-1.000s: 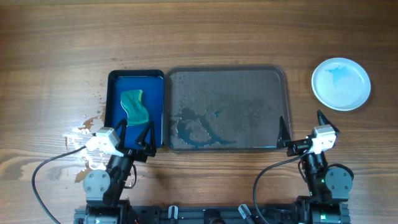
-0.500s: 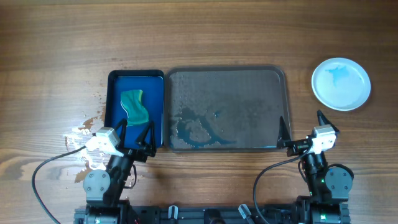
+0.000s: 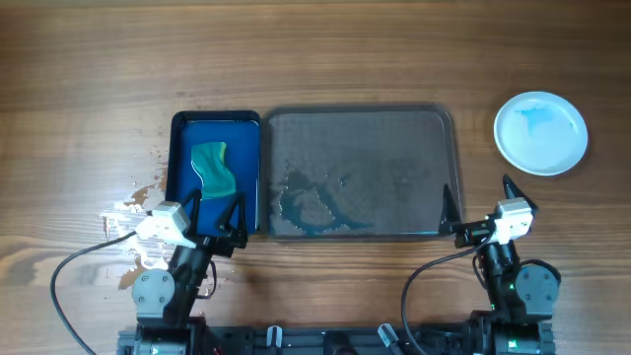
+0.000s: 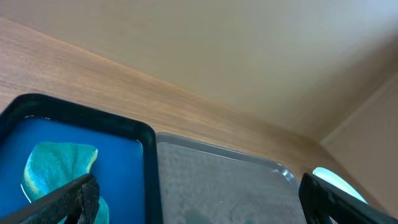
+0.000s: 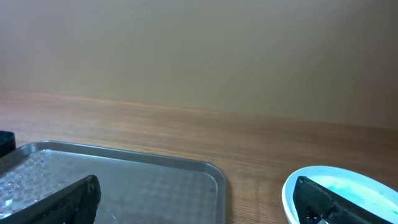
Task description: Clean dirty plates on tray and stack at the side
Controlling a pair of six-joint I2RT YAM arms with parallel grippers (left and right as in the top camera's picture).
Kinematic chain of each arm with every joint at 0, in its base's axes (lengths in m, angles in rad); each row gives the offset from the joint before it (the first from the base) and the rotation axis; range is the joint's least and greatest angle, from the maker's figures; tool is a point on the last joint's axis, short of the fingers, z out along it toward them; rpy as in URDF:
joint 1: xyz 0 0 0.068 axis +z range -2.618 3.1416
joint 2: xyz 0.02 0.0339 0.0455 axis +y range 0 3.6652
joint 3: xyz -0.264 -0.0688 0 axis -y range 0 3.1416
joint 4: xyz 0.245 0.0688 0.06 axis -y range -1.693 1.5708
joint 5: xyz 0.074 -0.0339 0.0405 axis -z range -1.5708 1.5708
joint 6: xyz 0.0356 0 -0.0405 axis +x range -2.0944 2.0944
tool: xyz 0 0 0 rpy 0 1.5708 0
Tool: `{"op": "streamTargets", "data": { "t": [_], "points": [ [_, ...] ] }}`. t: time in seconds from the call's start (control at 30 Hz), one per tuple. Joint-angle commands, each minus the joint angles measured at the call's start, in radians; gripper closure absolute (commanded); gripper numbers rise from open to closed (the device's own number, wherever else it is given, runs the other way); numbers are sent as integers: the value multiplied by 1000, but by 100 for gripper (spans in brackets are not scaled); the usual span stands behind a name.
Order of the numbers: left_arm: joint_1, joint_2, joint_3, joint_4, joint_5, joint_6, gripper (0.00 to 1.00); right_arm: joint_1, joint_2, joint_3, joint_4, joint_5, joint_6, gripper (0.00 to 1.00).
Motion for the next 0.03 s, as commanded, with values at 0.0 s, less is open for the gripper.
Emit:
{"op": "streamTargets", "data": {
  "t": [0.0],
  "points": [
    [8, -9, 0, -8, 12, 26, 0, -4, -5, -1, 3, -2, 8, 0]
  ]
}}
